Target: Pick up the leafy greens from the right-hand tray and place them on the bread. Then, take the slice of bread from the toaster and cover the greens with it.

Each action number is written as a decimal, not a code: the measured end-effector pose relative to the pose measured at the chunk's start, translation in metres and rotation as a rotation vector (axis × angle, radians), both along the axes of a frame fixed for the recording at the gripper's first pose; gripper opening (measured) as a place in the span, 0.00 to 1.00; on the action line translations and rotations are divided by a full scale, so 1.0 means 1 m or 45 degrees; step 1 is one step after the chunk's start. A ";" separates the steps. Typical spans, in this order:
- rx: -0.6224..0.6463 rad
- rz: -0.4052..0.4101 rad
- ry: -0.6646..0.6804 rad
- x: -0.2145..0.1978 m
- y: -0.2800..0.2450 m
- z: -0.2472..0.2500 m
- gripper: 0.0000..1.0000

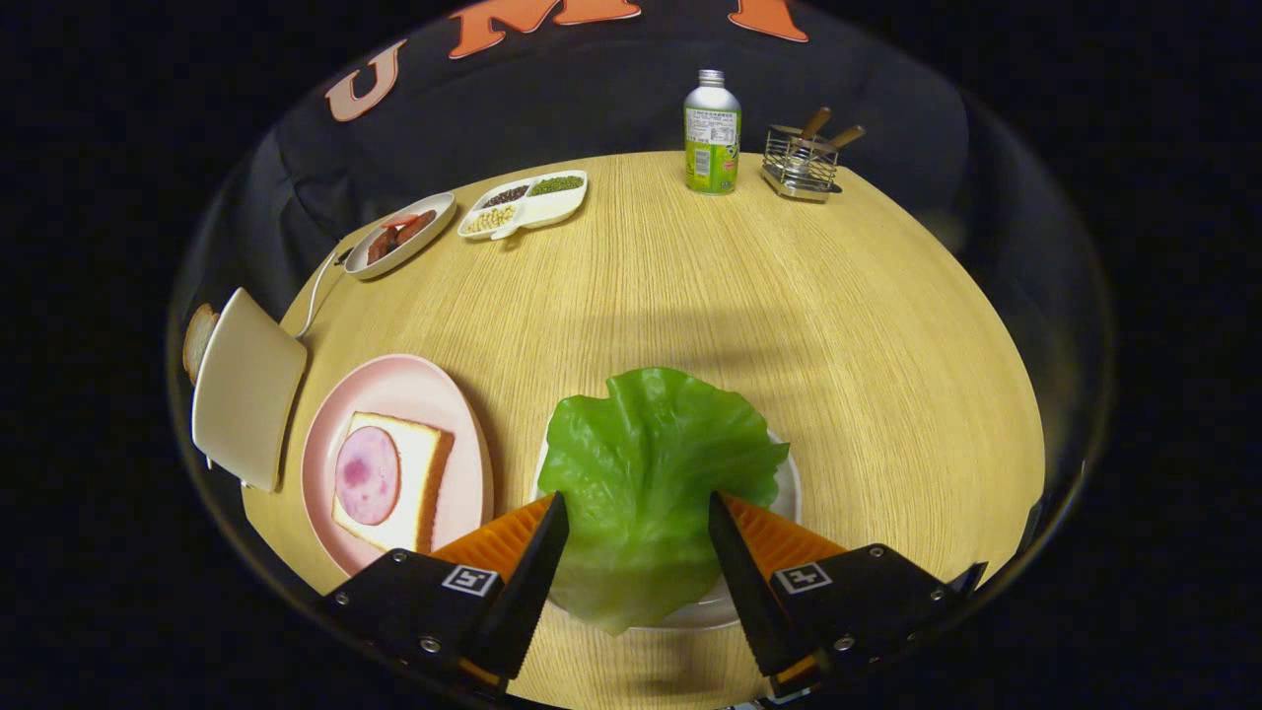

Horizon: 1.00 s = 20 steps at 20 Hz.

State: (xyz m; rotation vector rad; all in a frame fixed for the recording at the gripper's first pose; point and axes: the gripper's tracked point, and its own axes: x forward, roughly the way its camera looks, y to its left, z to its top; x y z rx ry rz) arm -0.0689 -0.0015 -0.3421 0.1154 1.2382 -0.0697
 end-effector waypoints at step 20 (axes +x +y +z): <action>0.163 0.010 -0.224 0.032 0.013 0.040 0.04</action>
